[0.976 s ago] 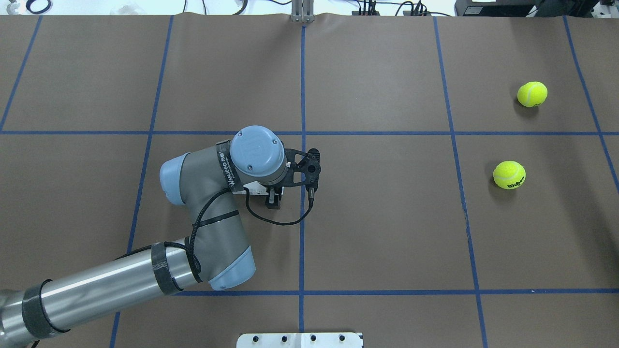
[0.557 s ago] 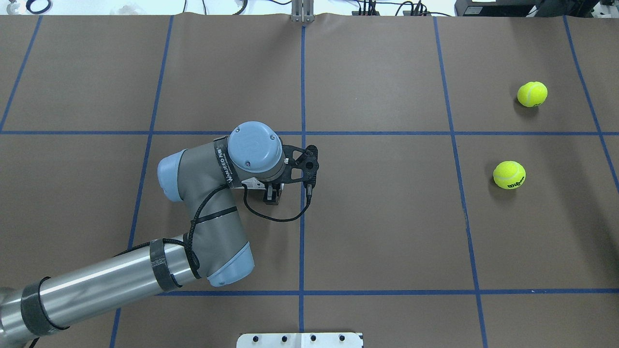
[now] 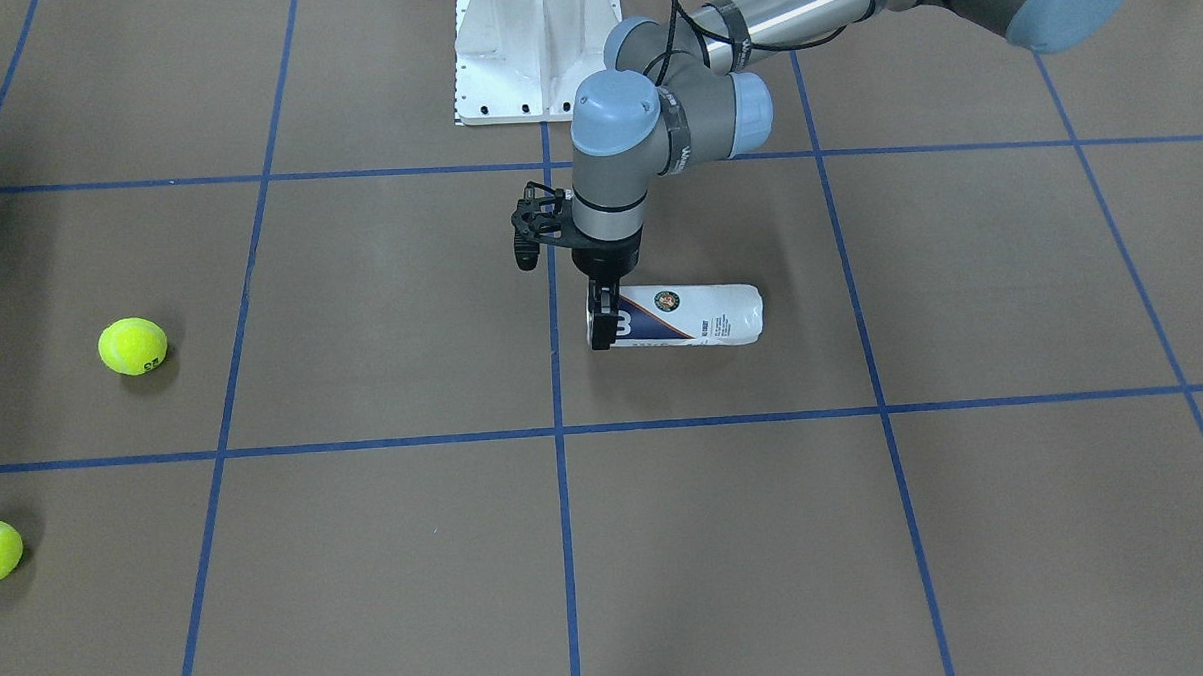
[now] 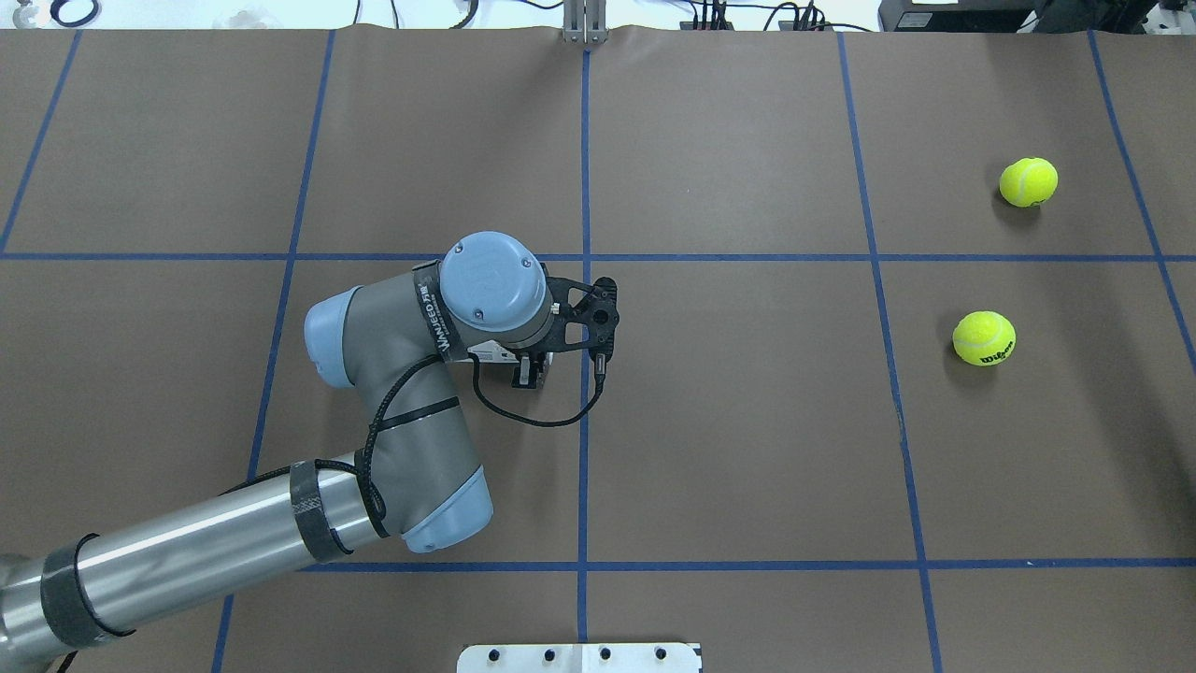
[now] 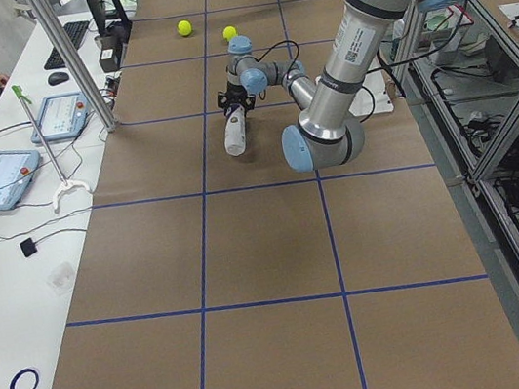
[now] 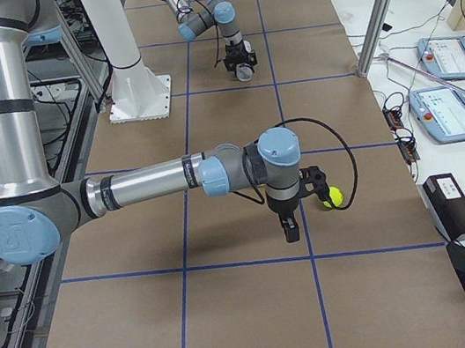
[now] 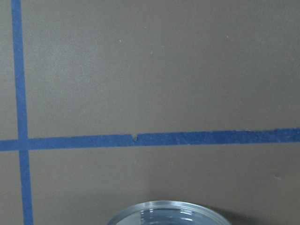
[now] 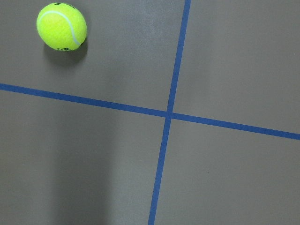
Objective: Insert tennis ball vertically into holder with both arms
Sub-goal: 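Lift and rotate the cup upright with the left gripper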
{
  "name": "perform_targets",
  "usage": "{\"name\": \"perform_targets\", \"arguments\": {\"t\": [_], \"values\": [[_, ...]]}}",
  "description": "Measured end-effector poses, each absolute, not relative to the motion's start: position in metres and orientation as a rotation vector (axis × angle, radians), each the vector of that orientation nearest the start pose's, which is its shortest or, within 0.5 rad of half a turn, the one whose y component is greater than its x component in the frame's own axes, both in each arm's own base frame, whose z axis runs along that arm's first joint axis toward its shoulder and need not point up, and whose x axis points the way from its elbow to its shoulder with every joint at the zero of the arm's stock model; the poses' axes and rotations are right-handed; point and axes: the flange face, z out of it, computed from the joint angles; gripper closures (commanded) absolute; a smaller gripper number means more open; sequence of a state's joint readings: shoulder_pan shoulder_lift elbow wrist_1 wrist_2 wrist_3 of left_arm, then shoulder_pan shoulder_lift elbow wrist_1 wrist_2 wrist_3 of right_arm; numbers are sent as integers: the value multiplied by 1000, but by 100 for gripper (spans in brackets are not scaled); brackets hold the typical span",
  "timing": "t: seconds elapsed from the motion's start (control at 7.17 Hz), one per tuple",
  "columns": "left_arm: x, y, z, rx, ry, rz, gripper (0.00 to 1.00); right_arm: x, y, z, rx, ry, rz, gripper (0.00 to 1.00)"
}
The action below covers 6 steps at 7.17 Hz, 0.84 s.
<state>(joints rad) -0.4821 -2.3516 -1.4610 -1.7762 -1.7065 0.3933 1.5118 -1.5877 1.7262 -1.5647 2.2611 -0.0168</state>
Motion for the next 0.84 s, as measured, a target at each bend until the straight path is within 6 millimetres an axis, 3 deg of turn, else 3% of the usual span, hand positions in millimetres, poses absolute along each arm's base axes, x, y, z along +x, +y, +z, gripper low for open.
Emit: {"name": "perform_targets", "arguments": {"t": [0.28,0.56,0.84], "values": [[589,-458,165,942,485,1404,24,41,-494,595,125,-692,-123,0],[551,-461,111,1055,562,1335,25,41,-494,595,125,-692,-122,0],[516,-461,71,1184,782,1190,25,41,-494,594,127,-692,-123,0]]}}
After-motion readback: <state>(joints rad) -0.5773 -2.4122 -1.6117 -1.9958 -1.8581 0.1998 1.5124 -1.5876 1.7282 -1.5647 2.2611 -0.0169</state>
